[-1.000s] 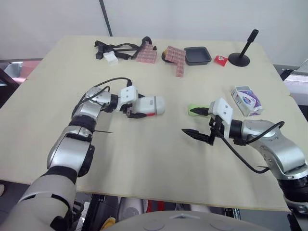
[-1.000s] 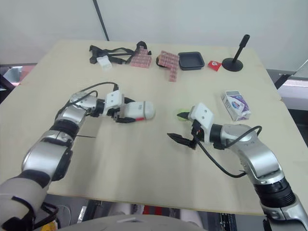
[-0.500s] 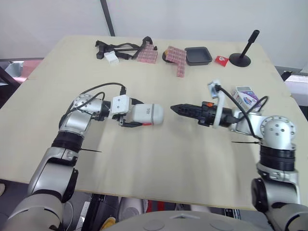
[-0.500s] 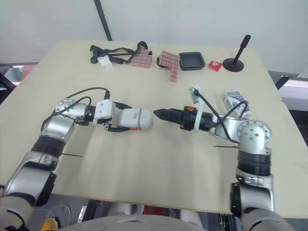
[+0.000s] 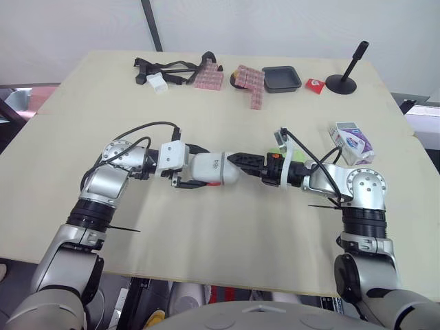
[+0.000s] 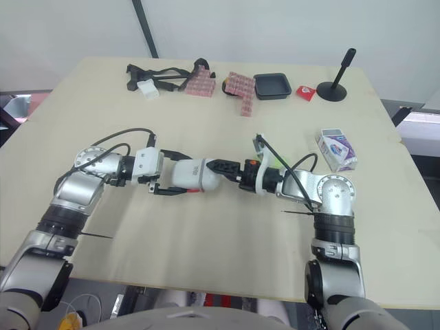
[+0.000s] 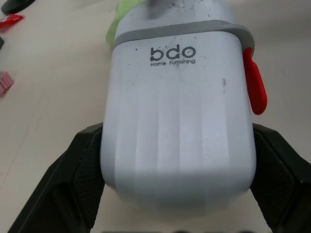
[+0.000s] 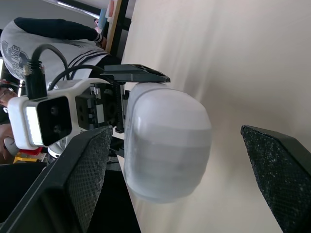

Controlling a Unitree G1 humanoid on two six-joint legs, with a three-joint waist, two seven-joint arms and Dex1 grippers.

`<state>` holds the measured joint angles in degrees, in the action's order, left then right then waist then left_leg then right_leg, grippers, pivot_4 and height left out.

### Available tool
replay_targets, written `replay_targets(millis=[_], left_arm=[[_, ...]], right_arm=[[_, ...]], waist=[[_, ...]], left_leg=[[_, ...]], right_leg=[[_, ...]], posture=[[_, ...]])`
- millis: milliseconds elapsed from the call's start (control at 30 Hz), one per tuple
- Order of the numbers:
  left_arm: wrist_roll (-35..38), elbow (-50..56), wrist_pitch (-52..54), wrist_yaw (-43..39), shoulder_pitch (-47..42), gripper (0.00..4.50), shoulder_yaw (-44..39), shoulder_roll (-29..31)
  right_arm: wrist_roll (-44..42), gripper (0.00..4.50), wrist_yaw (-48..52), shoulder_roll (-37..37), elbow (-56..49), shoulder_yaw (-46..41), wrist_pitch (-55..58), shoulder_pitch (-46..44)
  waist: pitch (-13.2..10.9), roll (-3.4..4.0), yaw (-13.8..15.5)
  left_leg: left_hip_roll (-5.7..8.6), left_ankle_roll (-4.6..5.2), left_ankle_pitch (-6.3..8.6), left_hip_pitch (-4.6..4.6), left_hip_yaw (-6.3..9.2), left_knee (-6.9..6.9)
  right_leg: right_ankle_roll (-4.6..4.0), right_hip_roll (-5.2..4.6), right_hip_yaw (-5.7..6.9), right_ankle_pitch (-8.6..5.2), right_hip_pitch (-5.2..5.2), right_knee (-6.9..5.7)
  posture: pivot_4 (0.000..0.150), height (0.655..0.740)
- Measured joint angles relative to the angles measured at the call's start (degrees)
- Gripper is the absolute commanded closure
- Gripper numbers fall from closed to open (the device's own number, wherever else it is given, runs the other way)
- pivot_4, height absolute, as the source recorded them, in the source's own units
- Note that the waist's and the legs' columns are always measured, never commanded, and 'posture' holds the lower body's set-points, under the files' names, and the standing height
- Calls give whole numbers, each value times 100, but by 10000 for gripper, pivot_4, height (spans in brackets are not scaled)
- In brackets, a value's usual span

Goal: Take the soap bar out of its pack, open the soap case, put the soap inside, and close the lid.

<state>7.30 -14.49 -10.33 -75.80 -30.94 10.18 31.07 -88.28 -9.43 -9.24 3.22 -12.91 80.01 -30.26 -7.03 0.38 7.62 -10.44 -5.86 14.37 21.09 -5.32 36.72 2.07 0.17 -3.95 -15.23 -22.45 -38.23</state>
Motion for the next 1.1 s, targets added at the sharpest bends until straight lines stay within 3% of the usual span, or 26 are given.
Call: replay_targets(millis=[267,533,1100], left_arm=[[0,0,1,31,1,10140,10,-1],[0,-7,-19,73,24,10140,23,4],[35,-73,-353,307,115,10140,99,15]], right_arm=[[-468,0,-222,-105,53,338,-137,4],[-870,23893,-354,-307,49,584,-405,128],[-1992,24596,-453,-790,-707,887,-1640,878]], waist=[[0,0,1],[0,0,8],[0,-2,16]], left_leg=[[0,0,0,2,0,-2],[0,0,0,11,0,-2],[-1,0,1,33,1,-3]], right_leg=[[0,0,1,0,-1,2],[1,-1,1,0,-2,5],[2,-2,2,0,-2,10]], posture=[[1500,7400],[1500,7400],[1500,7400]])
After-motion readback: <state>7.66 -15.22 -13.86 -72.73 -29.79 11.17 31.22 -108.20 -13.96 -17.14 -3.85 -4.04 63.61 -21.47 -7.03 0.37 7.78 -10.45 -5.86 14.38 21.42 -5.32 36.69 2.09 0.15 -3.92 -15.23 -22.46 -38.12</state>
